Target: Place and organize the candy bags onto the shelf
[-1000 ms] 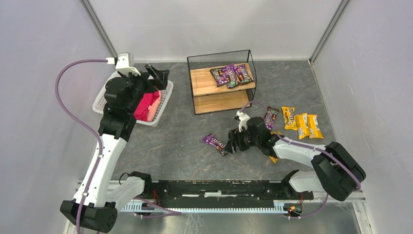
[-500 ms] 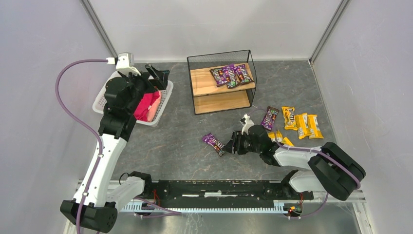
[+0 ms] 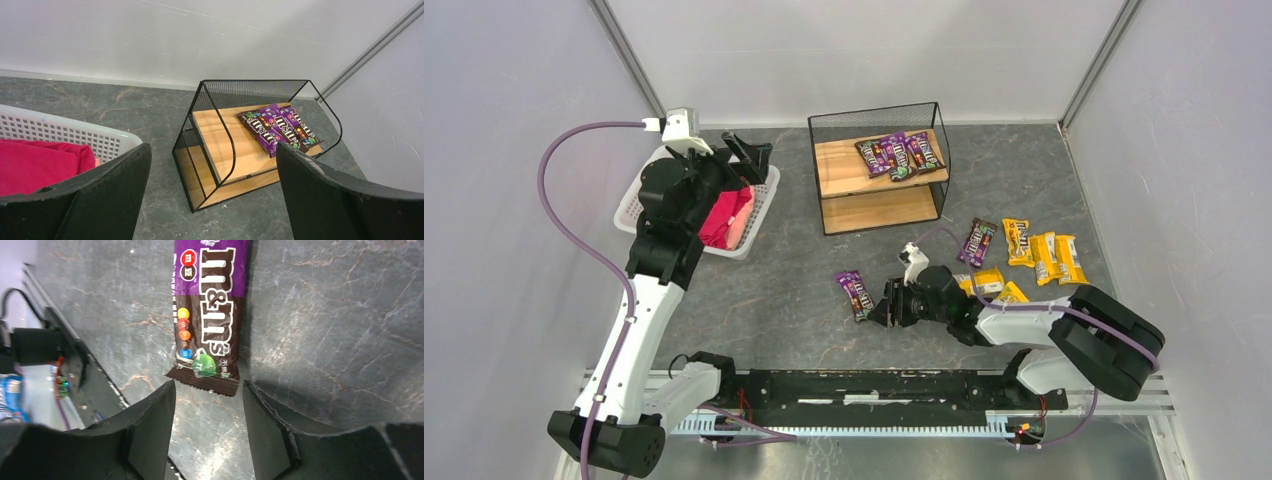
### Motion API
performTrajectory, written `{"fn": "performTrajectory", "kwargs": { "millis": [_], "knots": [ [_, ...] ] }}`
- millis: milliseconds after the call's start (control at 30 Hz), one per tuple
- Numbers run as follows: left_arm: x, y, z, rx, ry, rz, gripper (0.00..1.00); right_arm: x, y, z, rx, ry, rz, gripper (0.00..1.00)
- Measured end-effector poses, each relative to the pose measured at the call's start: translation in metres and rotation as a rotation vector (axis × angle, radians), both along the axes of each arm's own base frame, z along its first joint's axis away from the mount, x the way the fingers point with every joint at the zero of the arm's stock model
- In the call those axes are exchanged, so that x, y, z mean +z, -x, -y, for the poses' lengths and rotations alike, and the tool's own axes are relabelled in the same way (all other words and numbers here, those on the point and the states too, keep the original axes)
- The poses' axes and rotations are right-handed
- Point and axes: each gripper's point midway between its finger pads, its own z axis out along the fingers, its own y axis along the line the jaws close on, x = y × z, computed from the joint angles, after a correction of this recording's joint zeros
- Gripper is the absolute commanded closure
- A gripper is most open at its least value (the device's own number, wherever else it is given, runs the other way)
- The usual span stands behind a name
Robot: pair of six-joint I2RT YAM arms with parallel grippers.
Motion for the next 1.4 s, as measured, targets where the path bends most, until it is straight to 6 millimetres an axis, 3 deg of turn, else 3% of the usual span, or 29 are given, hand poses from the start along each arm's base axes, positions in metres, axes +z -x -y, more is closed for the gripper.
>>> {"fn": "performTrajectory", "kwargs": {
  "millis": [133,233,467,700,767,967,1200,1400],
  "knots": [
    [0.0,0.0,0.0,0.0,0.0,0.0,0.0,-0.006,-0.007,0.008,0.077,0.147,0.097,0.22],
    [0.0,0.0,0.0,0.0,0.0,0.0,0.0,0.005,-0.016,0.017,0.153,0.272,0.245,0.13],
    [0.0,0.0,0.0,0.0,0.0,0.0,0.0,0.046,-0.019,0.024,0.338,0.385,0.566,0.06],
    [0.0,0.0,0.0,0.0,0.0,0.0,0.0,0.061,-0.024,0.01,0.258,0.331,0.513,0.15],
    [0.0,0.0,0.0,0.0,0.0,0.0,0.0,0.055,-0.024,0.002,0.217,0.293,0.446,0.16],
    [0.0,0.0,0.0,0.001,0.0,0.0,0.0,0.012,-0.025,-0.014,0.218,0.364,0.298,0.13],
    [0.0,0.0,0.0,0.0,0.0,0.0,0.0,0.014,-0.044,-0.051,0.206,0.492,0.349,0.17],
    [0.001,0.0,0.0,-0.003,0.001,0.003,0.0,-0.004,-0.045,-0.043,0.176,0.609,0.359,0.24]
  ]
}}
